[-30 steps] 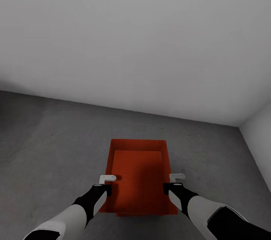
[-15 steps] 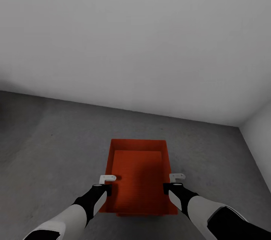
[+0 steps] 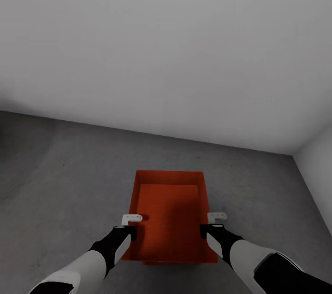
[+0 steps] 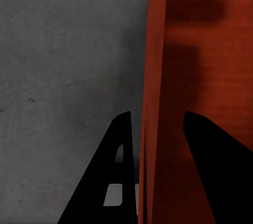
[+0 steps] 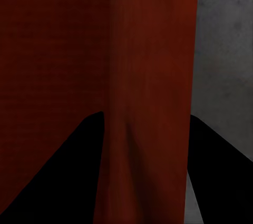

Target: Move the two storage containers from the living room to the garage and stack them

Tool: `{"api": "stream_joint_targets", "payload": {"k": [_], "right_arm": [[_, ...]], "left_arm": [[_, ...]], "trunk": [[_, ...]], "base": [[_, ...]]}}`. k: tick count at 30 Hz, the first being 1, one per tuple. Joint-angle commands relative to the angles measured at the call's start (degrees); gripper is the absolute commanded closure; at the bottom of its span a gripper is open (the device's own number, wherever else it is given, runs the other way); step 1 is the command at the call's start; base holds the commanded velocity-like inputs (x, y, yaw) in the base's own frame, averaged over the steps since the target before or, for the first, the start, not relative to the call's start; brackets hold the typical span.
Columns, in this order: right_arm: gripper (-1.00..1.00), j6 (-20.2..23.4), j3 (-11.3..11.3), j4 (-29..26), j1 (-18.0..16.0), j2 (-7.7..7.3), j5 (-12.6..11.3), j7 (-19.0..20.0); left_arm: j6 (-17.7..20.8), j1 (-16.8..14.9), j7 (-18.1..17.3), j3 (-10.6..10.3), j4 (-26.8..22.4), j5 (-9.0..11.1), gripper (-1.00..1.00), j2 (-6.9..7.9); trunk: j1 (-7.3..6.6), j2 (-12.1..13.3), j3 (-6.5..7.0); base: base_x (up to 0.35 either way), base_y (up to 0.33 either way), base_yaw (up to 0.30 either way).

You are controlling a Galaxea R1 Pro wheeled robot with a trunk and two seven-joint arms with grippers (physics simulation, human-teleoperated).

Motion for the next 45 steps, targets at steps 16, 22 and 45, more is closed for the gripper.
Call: {"api": "stream_joint_targets", "payload": {"k": [16, 22, 45], "right_arm": [[1.0, -2.04, 5.09, -0.15, 0.02, 0.45, 0.61, -3.08], [1.0, -2.04, 5.09, -0.15, 0.02, 0.45, 0.58, -3.08], [1.0, -2.04, 5.09, -0.15, 0.03, 0.45, 0.53, -3.08]], "left_arm": [[0.43, -0.02, 0.25, 1.03, 0.1, -0.25, 1.0, -0.08], [0.38, -0.02, 0.25, 1.03, 0.1, -0.25, 1.0, -0.08], [0.37, -0.02, 0.11, 1.05, 0.01, -0.27, 1.0, -0.15]], "trunk": [[0.02, -0.1, -1.44], [0.02, -0.1, -1.5], [0.02, -0.1, -1.5]], "base": [[0.0, 0.0, 0.0], [0.0, 0.0, 0.0], [0.0, 0.0, 0.0]]}}
